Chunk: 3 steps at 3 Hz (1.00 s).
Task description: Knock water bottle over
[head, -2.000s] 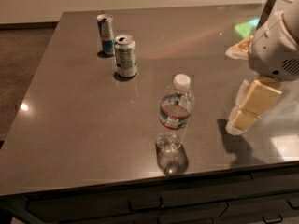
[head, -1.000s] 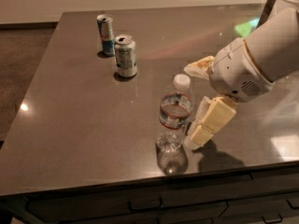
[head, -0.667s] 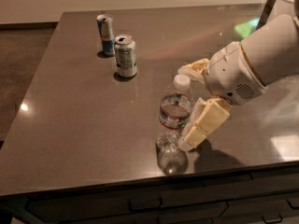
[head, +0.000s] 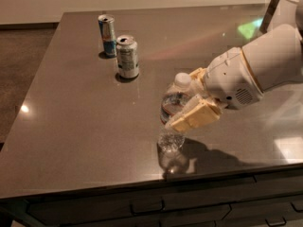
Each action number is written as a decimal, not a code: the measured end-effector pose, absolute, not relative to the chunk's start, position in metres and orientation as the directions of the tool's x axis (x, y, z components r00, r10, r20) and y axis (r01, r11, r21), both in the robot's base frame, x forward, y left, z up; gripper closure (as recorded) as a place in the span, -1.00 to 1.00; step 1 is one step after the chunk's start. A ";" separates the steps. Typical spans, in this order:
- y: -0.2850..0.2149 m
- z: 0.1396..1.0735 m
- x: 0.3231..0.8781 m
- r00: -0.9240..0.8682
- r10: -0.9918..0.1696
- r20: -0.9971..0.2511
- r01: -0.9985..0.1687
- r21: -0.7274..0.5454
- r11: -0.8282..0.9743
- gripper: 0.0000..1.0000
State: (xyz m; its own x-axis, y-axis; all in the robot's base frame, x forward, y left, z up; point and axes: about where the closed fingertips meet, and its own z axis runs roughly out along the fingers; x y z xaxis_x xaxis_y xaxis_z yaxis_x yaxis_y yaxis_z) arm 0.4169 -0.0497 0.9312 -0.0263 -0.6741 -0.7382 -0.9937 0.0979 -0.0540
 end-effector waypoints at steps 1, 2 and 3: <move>-0.048 0.935 0.418 -0.029 -0.643 -0.765 -0.994 -0.047 0.101 0.31; -0.056 0.946 0.429 -0.027 -0.645 -0.764 -0.992 -0.059 0.112 0.77; -0.071 0.959 0.451 -0.035 -0.694 -0.719 -0.989 -0.077 0.130 1.00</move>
Offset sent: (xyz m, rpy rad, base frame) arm 0.0306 -0.0241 0.0318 0.0339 -0.0320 -0.0365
